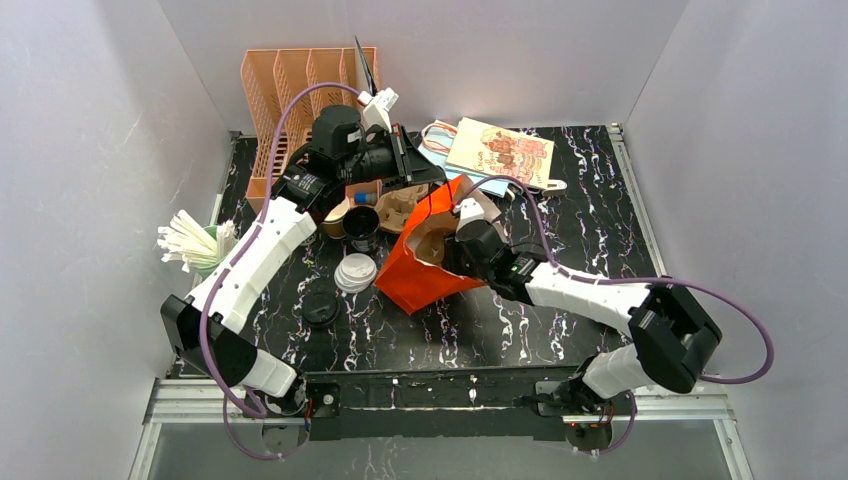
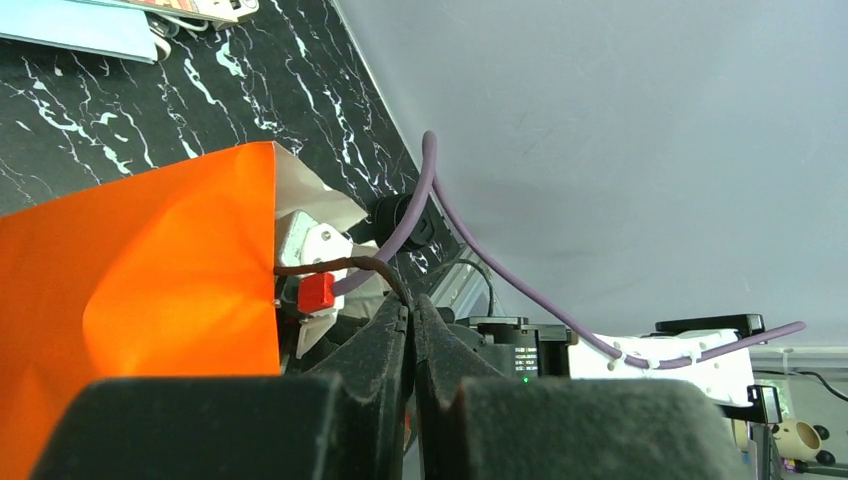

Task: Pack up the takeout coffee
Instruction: Adjust the cup tray in the takeout bag.

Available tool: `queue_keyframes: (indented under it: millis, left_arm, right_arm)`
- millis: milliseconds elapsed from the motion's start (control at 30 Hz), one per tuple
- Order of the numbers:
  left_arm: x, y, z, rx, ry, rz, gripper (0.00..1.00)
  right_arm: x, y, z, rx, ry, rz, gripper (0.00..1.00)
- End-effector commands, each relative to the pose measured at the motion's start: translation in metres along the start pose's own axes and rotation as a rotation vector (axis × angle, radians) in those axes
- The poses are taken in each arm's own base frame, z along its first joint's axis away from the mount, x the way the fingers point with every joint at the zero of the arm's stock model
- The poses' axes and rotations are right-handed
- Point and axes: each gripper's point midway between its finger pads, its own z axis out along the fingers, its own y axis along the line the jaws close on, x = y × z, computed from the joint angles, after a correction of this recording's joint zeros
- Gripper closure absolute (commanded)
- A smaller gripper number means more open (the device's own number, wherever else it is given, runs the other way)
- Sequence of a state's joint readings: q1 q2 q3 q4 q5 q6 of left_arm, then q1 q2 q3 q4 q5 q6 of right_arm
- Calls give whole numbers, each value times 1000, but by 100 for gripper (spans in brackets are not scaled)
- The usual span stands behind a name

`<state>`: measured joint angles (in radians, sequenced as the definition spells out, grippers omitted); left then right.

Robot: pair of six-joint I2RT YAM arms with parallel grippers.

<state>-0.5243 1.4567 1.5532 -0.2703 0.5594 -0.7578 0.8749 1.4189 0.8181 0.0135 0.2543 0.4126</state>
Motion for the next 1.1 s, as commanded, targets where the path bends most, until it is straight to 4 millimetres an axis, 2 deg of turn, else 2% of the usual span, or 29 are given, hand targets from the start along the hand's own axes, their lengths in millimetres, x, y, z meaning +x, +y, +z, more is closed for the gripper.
queue_keyframes:
  millis: [0,100,233,400,567,633,767,833,933,967,1067]
  left_arm:
    - [-19,-40,-27,92,-67,90,100]
    - [-21,-43,-26,99,-66,96,100]
    - [-23,-49,-23,136,-63,88,100]
    - [-19,-57,-19,202,-41,69,100]
    - [-20,-66,-17,252,-30,74,100]
    - [-17,-67,-15,256,-29,75,100]
    - [-8,-62,-12,262,-31,66,100]
    - [2,-55,-11,252,-17,59,100]
    - [18,-42,-11,241,1,57,100]
    - [25,-34,-10,229,12,49,100]
    - [32,-30,-13,227,20,43,100]
  right_arm:
    - [-6,-11,-20,48,-14,4,62]
    - [-38,-1,-41,-11,-137,9,58]
    - [-52,3,-61,-43,-168,-38,56]
    - [-42,-4,-70,-27,-129,-79,57]
    - [-28,-16,-61,37,-88,-65,62]
    - [-13,-19,-55,48,-27,-56,67]
    - [19,-28,-44,90,62,-15,69]
    - [27,-34,-41,122,77,-4,70]
    - [26,-35,-41,130,67,12,70]
    - [22,-34,-41,123,54,16,71]
    - [4,-27,-48,93,-18,34,70]
